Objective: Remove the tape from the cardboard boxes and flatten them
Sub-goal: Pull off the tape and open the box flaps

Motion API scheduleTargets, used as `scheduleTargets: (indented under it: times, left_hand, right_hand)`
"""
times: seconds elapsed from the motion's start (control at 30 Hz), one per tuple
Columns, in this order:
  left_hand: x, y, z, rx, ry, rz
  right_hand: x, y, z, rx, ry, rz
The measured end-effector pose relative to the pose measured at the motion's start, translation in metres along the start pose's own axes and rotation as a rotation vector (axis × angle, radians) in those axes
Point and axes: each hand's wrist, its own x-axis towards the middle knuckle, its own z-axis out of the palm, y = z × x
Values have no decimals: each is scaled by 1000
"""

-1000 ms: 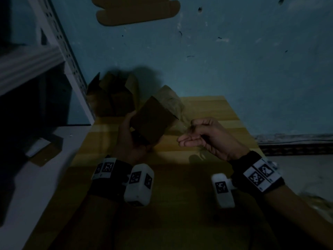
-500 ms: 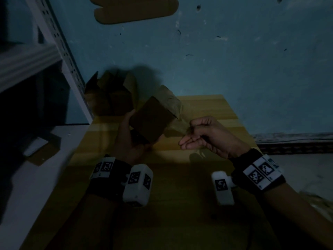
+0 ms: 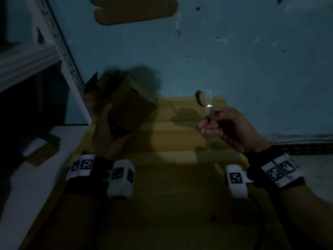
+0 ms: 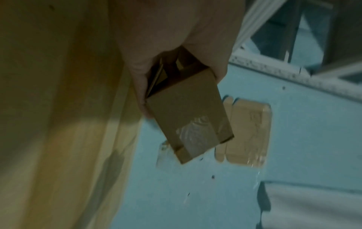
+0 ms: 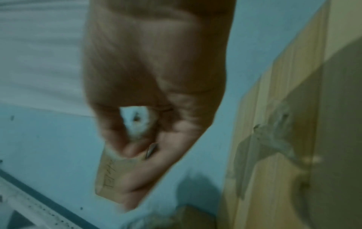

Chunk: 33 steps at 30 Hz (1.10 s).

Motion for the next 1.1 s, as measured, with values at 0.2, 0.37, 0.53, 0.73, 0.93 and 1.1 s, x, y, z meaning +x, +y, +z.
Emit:
scheduleTargets:
  times: [0.2, 0.37, 0.53, 0.73, 0.93, 1.1]
  left_hand:
    - [-2, -24, 0, 28, -92, -160]
    - [-2, -27, 7, 10, -82, -188]
    - [-1, -27, 5, -22, -106, -183]
    - [-2, -28, 6, -40, -91, -185]
    - [-7, -27, 11, -10, -72, -182]
    - [-6, -30, 10, 3, -83, -195]
  right_hand:
    - [9, 11, -1, -165, 141, 62]
    - [13, 18, -4, -164, 215, 13]
    - [15, 23, -5, -168, 197, -75]
    - [13, 25, -1, -322, 178, -30]
    - [16, 32, 0, -407, 233, -78]
    - [14, 31, -1, -440, 298, -133]
